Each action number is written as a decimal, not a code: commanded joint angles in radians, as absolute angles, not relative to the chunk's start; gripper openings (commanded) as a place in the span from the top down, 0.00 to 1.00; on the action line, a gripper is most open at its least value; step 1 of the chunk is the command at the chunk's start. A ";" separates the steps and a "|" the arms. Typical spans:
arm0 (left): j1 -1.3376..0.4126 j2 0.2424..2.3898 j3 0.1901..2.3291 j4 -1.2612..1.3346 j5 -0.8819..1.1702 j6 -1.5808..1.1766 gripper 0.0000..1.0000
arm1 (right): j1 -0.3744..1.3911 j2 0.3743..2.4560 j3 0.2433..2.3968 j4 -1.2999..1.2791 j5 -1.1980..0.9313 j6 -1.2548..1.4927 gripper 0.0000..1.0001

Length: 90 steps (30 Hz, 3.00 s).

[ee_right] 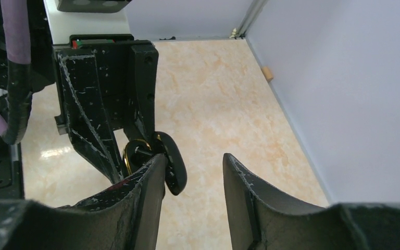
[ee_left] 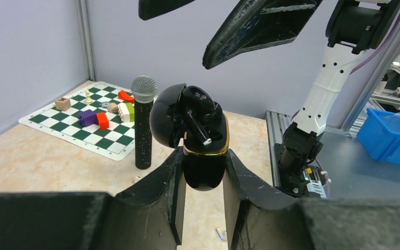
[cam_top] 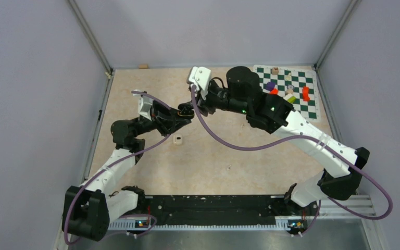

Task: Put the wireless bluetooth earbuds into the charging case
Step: Pick up the left earbud from the left side groove of the charging case.

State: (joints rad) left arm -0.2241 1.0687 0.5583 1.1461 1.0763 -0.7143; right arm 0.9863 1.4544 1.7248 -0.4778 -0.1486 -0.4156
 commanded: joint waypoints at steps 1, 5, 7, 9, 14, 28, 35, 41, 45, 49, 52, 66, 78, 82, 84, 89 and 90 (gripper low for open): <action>-0.224 1.040 0.566 1.128 1.058 -0.664 1.00 | 0.998 1.447 1.785 -0.485 -0.143 -0.258 0.56; -0.223 1.043 0.569 1.083 1.044 -0.626 1.00 | 0.998 1.467 1.799 -0.484 -0.125 -0.121 0.58; -0.222 1.046 0.568 1.076 1.041 -0.621 1.00 | 0.998 1.472 1.789 -0.470 -0.112 -0.056 0.59; -0.222 1.048 0.568 1.076 1.039 -0.621 1.00 | 0.999 1.474 1.774 -0.456 -0.086 -0.011 0.60; -0.220 1.048 0.570 1.085 1.043 -0.629 1.00 | 0.998 1.482 1.743 -0.445 -0.069 0.071 0.61; -0.217 1.057 0.572 1.092 1.047 -0.634 1.00 | 0.999 1.468 1.688 -0.439 -0.080 0.118 0.66; -0.216 1.060 0.571 1.091 1.047 -0.633 1.00 | 0.997 1.462 1.671 -0.435 -0.083 0.115 0.66; -0.216 1.060 0.570 1.089 1.047 -0.632 1.00 | 1.001 1.461 1.667 -0.433 -0.087 0.109 0.66; -0.215 1.059 0.571 1.084 1.045 -0.627 1.00 | 1.017 1.453 1.670 -0.442 -0.063 0.082 0.66; -0.213 1.060 0.570 1.080 1.044 -0.623 1.00 | 1.019 1.443 1.681 -0.452 -0.054 0.073 0.66; -0.212 1.060 0.571 1.076 1.043 -0.619 1.00 | 1.019 1.435 1.676 -0.453 -0.054 0.068 0.66; -0.204 1.058 0.573 1.065 1.039 -0.610 1.00 | 1.020 1.437 1.638 -0.434 -0.050 0.064 0.66; -0.204 1.049 0.566 1.068 1.044 -0.610 1.00 | 1.041 1.493 1.699 -0.449 -0.032 0.052 0.73; -0.204 1.049 0.563 1.068 1.045 -0.609 1.00 | 1.053 1.505 1.712 -0.451 -0.014 0.035 0.77; -0.204 1.049 0.563 1.066 1.045 -0.608 1.00 | 1.054 1.507 1.722 -0.452 -0.005 0.030 0.78; -0.204 1.049 0.562 1.066 1.046 -0.607 1.00 | 1.055 1.506 1.743 -0.457 -0.005 0.029 0.76; -0.204 1.050 0.563 1.066 1.046 -0.607 1.00 | 1.054 1.506 1.745 -0.457 -0.005 0.027 0.76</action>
